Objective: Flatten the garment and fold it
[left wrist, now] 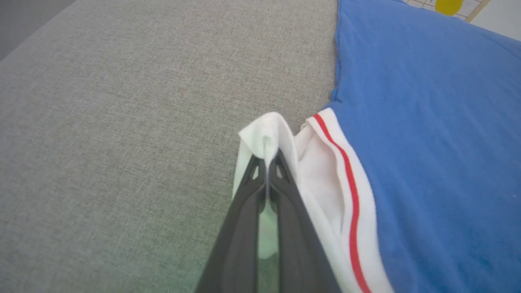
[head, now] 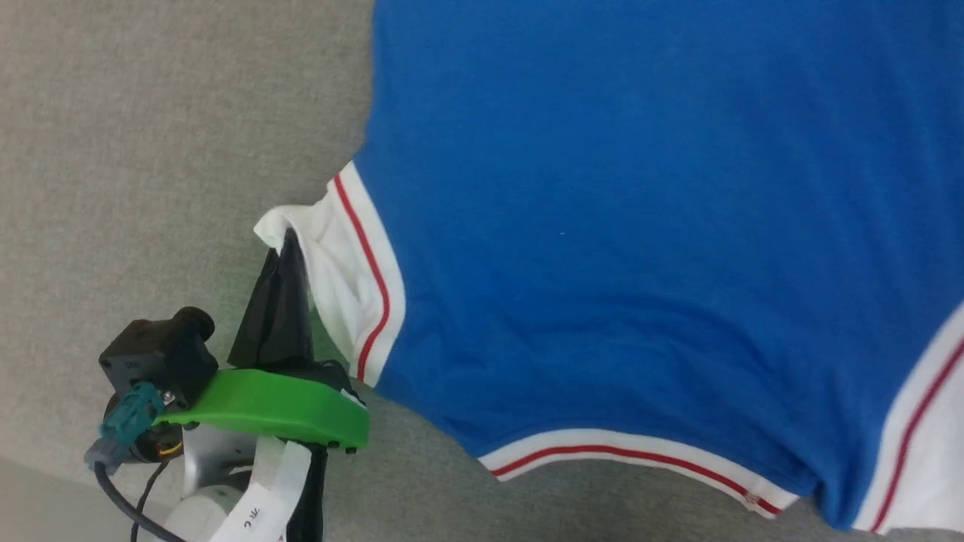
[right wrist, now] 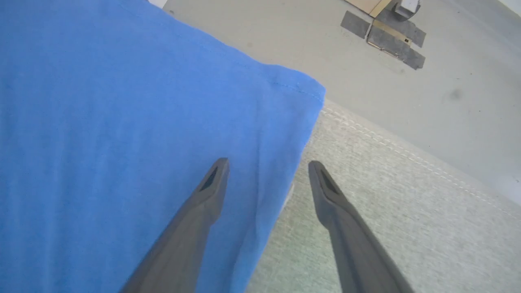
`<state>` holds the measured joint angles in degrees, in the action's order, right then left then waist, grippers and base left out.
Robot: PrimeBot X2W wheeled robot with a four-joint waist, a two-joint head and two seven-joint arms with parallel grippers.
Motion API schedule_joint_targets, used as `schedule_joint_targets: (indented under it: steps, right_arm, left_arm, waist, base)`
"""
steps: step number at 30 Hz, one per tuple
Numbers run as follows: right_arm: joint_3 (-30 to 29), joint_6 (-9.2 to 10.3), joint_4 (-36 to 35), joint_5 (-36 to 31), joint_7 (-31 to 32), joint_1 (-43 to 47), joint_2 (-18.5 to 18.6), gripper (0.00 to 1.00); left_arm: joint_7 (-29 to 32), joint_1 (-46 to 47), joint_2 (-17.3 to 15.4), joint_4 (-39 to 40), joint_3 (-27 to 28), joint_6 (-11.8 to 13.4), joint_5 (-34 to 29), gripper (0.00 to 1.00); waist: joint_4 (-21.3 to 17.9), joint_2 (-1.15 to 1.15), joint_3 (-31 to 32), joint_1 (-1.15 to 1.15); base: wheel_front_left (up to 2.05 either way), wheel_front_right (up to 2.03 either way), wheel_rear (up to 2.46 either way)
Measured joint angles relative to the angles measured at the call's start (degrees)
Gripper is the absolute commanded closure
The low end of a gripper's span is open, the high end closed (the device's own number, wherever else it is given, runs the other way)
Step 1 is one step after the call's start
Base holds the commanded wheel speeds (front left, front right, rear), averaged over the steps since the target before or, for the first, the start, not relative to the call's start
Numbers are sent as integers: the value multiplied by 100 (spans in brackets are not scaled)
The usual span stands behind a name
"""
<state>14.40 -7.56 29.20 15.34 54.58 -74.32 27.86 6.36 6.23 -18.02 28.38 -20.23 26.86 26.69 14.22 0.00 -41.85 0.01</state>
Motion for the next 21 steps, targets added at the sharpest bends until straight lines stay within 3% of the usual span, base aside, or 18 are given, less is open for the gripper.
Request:
schedule_joint_targets:
  steps: [12,13,14,15,21]
  right_arm:
    - [57,1,-78,-57,639,-550,187,0]
    - [22,1,-96,-15,727,-564,188,51]
    - [4,2,-121,-2,782,-564,194,71]
    - [-18,1,-162,14,832,-564,194,100]
    - [-191,1,-359,68,1073,-426,114,100]
  left_arm:
    - [-66,34,65,27,-192,-16,-8,100]
    - [-74,46,70,24,-202,-21,-8,100]
    - [-82,61,78,20,-209,-34,-8,100]
    - [-88,71,85,14,-215,-36,-8,100]
    - [-87,92,88,-26,-214,-40,-8,100]
  waist:
    - [372,0,-506,-2]
    - [382,0,-524,-2]
    - [388,0,-532,-2]
    - [389,0,-536,-2]
    - [303,0,-486,-1]
  base:
    - [0,0,0]
    - [0,0,0]
    - [0,0,0]
    - [0,0,0]
    - [0,0,0]
